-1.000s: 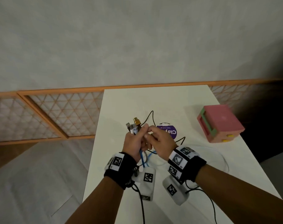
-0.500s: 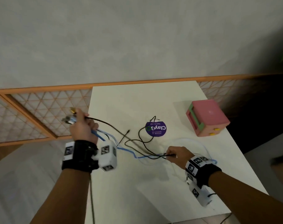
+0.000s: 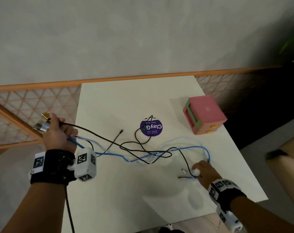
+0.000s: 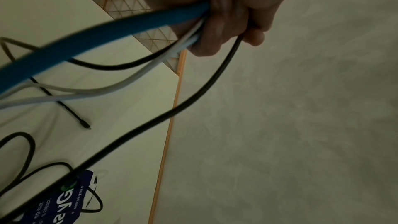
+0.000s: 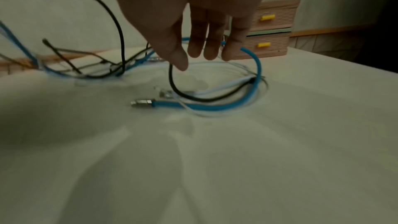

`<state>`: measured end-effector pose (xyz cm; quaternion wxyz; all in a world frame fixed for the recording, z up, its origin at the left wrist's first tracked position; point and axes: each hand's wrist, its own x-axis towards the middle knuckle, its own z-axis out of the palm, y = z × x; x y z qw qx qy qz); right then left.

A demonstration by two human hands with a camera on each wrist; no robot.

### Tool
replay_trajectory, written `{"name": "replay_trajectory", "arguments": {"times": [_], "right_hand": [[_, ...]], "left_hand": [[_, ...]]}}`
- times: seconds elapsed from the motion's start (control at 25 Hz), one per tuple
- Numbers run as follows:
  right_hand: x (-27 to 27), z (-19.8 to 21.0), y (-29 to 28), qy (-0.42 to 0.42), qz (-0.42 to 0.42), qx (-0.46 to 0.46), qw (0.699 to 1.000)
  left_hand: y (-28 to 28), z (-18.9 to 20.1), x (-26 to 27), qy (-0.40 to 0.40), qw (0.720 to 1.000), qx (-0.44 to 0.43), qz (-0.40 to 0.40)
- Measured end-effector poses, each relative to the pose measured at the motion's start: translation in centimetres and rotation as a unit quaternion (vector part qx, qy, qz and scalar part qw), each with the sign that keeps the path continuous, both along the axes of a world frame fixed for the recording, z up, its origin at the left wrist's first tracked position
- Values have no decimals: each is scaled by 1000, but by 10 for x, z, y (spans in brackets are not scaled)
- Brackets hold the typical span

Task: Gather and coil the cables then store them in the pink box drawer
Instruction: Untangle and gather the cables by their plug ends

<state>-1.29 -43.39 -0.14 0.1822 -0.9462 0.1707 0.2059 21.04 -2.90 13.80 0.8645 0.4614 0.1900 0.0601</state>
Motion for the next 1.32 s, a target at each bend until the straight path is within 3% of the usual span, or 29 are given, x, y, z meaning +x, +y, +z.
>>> {"name": "replay_trajectory", "arguments": {"times": [0.24,0.48,0.56,0.64,0.72,0.8,0.88,1.0,1.12,1.24,1.32], "right_hand": [[-12,-18,1,8,-68,14,998],[-3,-20,1,95,21,-90,991],[-6,-17,-5,41,9,-47,998],[-8,0,-19,-95,-27,-1,995],[-9,24,-41,-227,-46,-38,972],[-8,50,-64,-261,-71,-74,960],[-7,67,-83,-205,-128,-82,967],[-12,62,-108,-116,-217,-52,968],[-23,41,-125,-113,-340,56,932],[-24,34,-134,-133,-472,178,853],[-14,35,-127,-172,-489,214,828]], "left_hand": [[-5,0,-2,-4,1000,9,-17],[-2,-3,-4,7,1000,22,-16],[-2,-2,-5,9,1000,27,-9],[-1,0,-5,7,1000,24,-4],[2,2,-3,7,1000,18,-1],[6,2,0,-2,1000,8,4],[10,0,5,-12,1000,5,18],[21,-4,13,-12,999,-1,45],[43,-10,18,9,997,-5,70],[54,-14,12,39,994,15,98],[48,-16,2,53,993,27,98]]}}
